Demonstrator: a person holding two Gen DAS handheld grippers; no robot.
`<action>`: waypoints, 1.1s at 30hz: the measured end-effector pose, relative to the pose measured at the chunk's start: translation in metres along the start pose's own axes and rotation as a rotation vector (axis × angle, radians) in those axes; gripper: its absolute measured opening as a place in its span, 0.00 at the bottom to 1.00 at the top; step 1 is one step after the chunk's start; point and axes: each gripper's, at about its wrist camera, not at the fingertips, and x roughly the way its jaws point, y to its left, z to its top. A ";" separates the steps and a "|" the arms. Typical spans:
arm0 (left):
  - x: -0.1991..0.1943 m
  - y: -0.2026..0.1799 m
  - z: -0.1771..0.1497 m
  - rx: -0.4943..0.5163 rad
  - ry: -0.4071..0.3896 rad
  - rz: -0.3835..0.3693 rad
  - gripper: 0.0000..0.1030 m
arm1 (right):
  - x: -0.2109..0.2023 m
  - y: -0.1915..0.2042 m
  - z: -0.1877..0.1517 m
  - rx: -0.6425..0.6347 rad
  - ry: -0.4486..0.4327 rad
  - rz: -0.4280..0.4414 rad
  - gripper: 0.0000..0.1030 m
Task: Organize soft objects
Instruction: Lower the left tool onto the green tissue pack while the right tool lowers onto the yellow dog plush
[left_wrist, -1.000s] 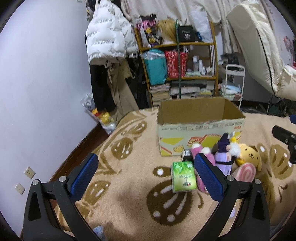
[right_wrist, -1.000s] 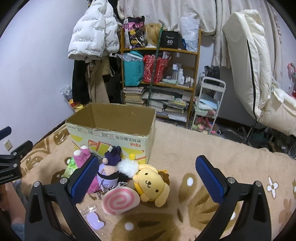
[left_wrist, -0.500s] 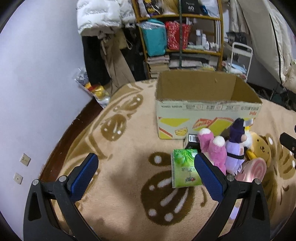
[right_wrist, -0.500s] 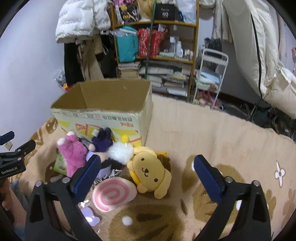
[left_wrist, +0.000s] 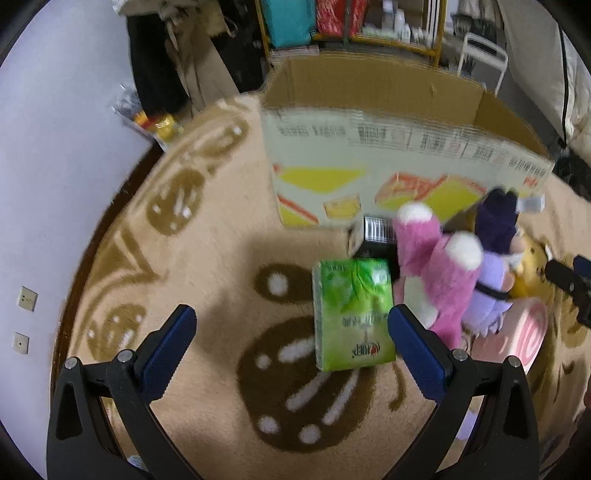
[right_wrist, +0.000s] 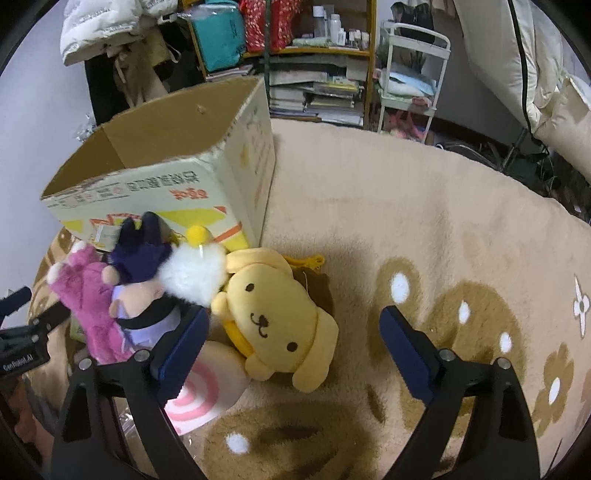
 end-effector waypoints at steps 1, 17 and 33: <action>0.005 -0.002 0.000 0.005 0.022 -0.005 0.99 | 0.004 0.000 0.001 -0.001 0.006 -0.001 0.95; 0.038 -0.018 0.001 0.023 0.118 -0.040 0.99 | 0.047 0.013 0.006 0.004 0.115 0.007 0.95; 0.063 -0.004 0.009 -0.008 0.169 -0.054 0.95 | 0.052 0.015 0.007 -0.018 0.107 -0.016 0.95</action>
